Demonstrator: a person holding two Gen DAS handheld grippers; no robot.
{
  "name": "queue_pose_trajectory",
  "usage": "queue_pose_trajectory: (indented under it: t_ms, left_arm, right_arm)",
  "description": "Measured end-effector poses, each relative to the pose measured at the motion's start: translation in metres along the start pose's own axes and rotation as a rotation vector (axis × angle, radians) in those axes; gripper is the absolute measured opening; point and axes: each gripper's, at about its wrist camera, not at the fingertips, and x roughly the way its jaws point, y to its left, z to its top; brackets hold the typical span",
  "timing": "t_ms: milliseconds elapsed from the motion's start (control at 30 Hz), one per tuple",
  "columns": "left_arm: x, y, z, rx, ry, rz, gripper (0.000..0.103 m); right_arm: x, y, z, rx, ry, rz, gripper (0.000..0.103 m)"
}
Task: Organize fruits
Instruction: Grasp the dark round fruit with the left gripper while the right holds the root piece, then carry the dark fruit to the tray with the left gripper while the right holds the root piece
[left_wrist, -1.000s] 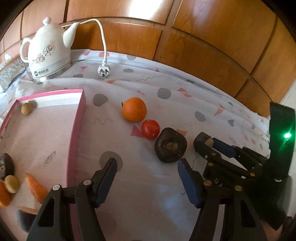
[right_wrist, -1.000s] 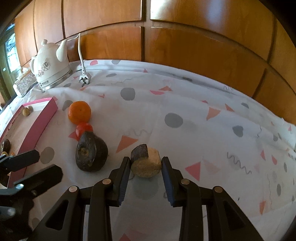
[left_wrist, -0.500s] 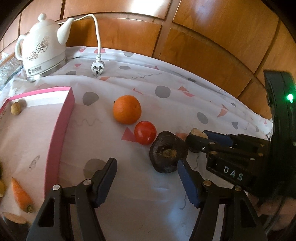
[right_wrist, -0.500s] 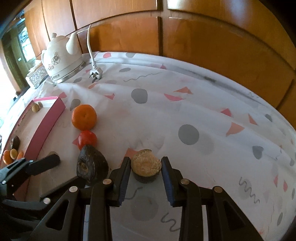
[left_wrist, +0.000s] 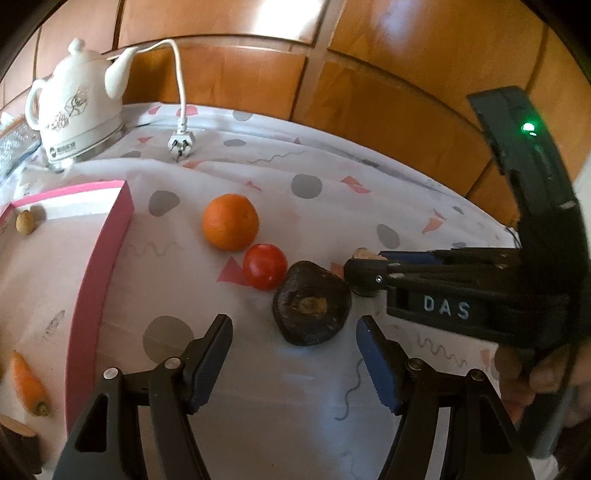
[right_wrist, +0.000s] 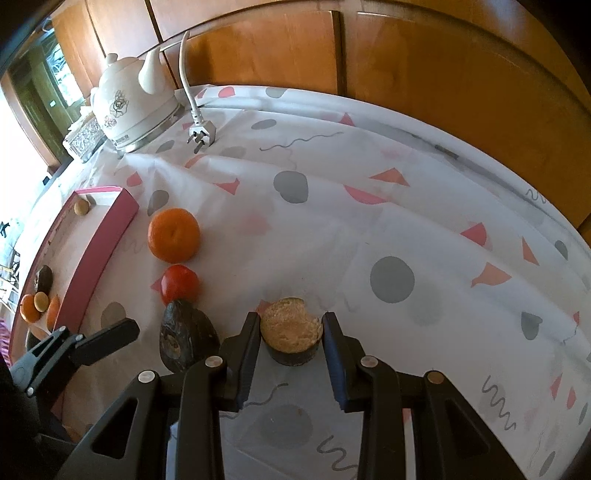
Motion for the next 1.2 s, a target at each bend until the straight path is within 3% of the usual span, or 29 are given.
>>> queue_pose_trajectory:
  t_ms: [400, 533, 867, 1200]
  left_arm:
    - [0.012, -0.007, 0.004, 0.041, 0.002, 0.025, 0.074]
    - [0.012, -0.006, 0.006, 0.054, 0.000, 0.012, 0.047]
    - [-0.004, 0.001, -0.003, 0.065, -0.003, 0.019, 0.047]
    - [-0.031, 0.012, -0.028, 0.093, 0.012, 0.022, 0.047]
  right_arm:
    - [0.001, 0.001, 0.002, -0.012, 0.016, 0.010, 0.034]
    - [0.001, 0.002, 0.003, -0.017, 0.024, 0.008, 0.034]
    - [-0.003, 0.003, -0.004, 0.032, 0.000, -0.007, 0.034]
    - [-0.018, 0.012, -0.030, 0.093, -0.021, -0.079, 0.034]
